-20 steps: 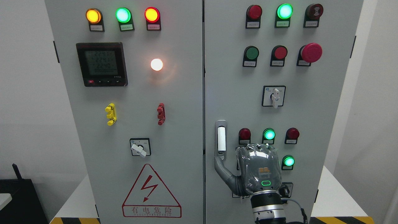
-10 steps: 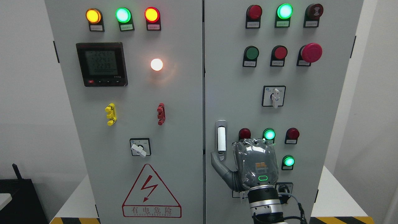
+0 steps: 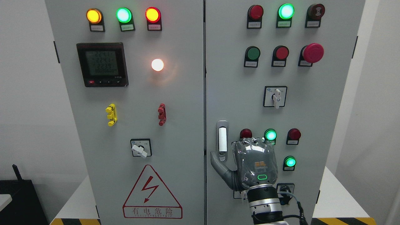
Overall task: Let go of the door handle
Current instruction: 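Close the right hand fingers around the silver latch handle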
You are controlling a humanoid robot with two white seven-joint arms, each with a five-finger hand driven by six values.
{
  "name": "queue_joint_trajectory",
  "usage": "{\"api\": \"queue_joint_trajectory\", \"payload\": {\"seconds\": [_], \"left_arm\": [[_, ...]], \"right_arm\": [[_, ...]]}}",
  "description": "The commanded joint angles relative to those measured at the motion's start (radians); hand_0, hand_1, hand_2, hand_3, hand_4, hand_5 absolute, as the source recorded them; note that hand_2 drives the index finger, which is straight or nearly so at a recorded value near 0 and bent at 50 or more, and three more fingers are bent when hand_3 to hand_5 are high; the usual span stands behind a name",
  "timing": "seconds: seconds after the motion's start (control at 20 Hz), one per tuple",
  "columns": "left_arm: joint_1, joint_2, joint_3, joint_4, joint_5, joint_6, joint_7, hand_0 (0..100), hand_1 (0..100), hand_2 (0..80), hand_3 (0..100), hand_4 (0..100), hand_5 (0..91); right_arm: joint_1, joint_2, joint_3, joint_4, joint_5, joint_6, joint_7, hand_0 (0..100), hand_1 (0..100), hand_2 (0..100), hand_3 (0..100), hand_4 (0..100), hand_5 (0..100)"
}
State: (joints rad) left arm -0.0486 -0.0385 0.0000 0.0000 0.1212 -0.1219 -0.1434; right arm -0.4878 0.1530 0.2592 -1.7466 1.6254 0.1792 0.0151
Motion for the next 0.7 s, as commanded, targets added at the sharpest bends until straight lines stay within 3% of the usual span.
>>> {"api": "queue_joint_trajectory", "payload": {"seconds": [0.0,0.65], "left_arm": [[0.000,0.000,0.011,0.017,0.000,-0.001,0.001,12,39,0.0,0,0,0.0],[0.000,0.000,0.011,0.017,0.000,0.001,0.001,12,39,0.0,0,0,0.0]], "right_arm": [[-0.002,0.000,-0.004,0.022,0.001,0.000,-0.001,29,0,98,100,100,95],[-0.009,0.000,-0.009,0.022,-0.001,0.002,-0.001,29,0,97,100,100,95]]}}
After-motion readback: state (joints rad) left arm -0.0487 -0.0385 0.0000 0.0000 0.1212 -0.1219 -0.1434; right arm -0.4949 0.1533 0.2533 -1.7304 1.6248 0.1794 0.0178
